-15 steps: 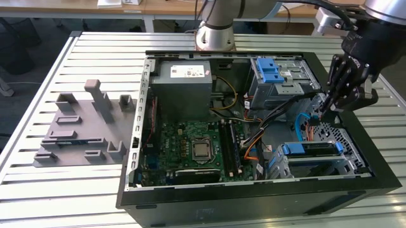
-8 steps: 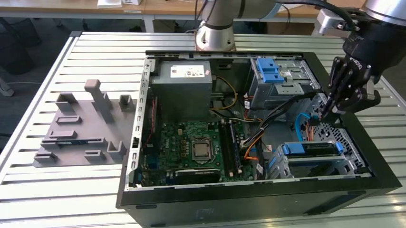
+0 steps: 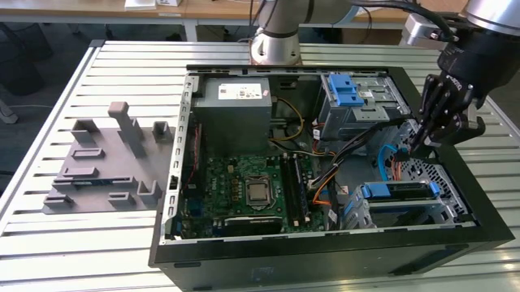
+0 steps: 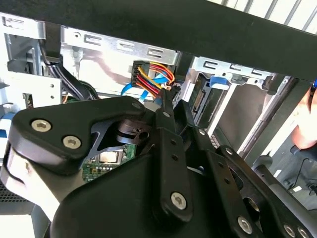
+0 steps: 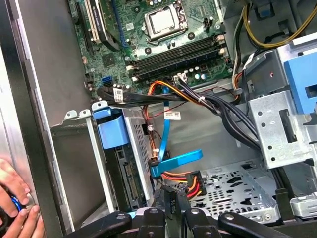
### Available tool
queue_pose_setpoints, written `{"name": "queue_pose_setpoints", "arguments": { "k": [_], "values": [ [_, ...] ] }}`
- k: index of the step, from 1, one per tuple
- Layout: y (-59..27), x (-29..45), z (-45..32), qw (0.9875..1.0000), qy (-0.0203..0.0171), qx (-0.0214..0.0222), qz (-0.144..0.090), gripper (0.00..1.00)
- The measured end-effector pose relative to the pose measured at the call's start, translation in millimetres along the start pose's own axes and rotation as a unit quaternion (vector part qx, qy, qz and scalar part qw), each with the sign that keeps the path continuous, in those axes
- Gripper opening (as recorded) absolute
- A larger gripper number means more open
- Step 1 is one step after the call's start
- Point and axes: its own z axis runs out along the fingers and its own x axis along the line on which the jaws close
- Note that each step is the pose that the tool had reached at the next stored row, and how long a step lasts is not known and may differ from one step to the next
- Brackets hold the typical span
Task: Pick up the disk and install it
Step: 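Insert the first disk wire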
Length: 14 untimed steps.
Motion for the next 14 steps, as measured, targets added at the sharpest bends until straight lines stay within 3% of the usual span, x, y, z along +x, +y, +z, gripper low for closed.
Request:
{"name": "queue_pose_setpoints", "arguments": {
  "k": [4,7,8,12,14],
  "values": [
    [1.7,-5.5,-1.0,1.0000,0.0031,0.0007,0.001,0.24],
    [1.8,-5.9,-0.8,1.0000,0.0061,0.0015,0.002,0.25],
    [1.8,-5.9,-0.7,1.0000,0.0070,0.0018,0.002,0.31],
    [1.7,-6.1,-0.4,1.0000,0.0082,0.0021,0.002,0.31],
    [1.7,-6.1,-0.2,1.0000,0.0086,0.0022,0.002,0.23]
  ]
}}
